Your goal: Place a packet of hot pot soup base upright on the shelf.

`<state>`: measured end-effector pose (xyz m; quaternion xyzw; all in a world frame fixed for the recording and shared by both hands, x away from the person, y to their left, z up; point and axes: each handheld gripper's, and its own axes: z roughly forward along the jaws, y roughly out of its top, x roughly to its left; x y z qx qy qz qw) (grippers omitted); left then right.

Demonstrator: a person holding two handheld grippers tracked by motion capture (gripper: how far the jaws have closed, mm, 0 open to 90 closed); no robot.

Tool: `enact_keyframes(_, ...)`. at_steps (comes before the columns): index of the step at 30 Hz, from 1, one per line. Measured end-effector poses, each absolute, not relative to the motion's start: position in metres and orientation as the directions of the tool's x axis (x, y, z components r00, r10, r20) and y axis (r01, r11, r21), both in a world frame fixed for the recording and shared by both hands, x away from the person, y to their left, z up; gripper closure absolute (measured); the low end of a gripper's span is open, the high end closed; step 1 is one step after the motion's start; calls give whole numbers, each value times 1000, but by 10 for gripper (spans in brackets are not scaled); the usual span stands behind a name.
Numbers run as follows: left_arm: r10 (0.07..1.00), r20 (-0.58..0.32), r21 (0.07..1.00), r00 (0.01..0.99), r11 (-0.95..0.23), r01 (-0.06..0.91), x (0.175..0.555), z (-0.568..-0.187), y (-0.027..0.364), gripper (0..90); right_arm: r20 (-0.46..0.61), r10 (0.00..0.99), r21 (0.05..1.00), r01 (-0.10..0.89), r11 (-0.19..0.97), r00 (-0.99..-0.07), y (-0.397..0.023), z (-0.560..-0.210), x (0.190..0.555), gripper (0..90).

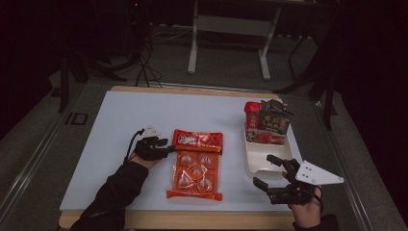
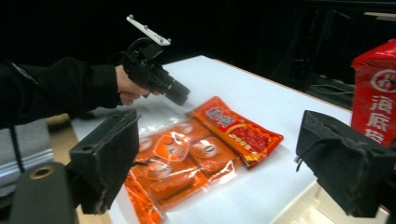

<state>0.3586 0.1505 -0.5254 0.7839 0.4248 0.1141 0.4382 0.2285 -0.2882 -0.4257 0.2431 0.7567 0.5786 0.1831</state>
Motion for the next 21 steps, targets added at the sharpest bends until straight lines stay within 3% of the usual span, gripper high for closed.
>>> enact_keyframes(9, 784, -216, 769, 582, -230, 596, 384, -534, 151, 416, 6, 568, 965, 154, 212, -823, -282, -428, 227, 104)
enact_keyframes(21, 779, -237, 717, 581, -263, 646, 405, -546, 137, 411, -1, 551, 956, 161, 245, -835, -278, -431, 226, 109)
